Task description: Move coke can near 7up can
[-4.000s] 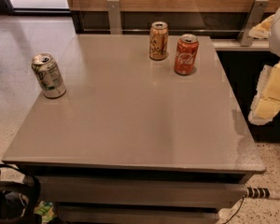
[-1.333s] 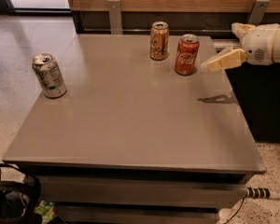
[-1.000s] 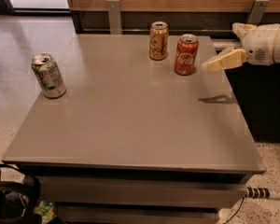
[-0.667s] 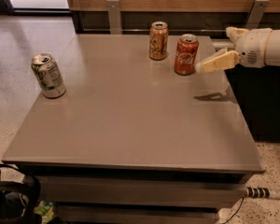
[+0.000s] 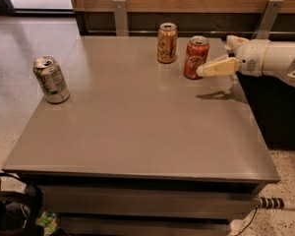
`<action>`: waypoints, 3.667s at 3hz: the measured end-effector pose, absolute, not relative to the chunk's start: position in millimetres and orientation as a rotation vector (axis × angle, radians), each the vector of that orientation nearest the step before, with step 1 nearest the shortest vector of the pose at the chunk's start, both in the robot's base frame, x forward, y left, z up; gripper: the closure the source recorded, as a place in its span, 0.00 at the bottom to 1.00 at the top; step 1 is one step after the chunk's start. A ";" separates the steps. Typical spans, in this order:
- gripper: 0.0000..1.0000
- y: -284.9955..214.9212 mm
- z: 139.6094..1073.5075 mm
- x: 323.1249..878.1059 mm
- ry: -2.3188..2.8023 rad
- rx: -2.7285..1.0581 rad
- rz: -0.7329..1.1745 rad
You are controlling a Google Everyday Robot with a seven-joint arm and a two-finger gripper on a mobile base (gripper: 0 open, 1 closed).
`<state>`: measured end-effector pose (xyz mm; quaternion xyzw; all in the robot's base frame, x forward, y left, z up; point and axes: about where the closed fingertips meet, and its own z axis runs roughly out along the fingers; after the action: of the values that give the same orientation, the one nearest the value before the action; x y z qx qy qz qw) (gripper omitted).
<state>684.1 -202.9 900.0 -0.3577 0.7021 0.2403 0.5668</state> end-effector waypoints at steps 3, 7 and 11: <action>0.16 -166.4 872.0 711.2 1.553 -0.818 0.663; 1.00 -152.4 870.2 713.0 1.544 -0.830 0.681; 1.00 -104.8 927.8 683.8 1.503 -0.896 0.766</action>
Offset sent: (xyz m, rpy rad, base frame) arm 0.0329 0.0328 -0.0307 0.1313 -0.0444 0.0542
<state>683.8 -104.8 927.8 -0.3827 0.6424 0.3273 0.5776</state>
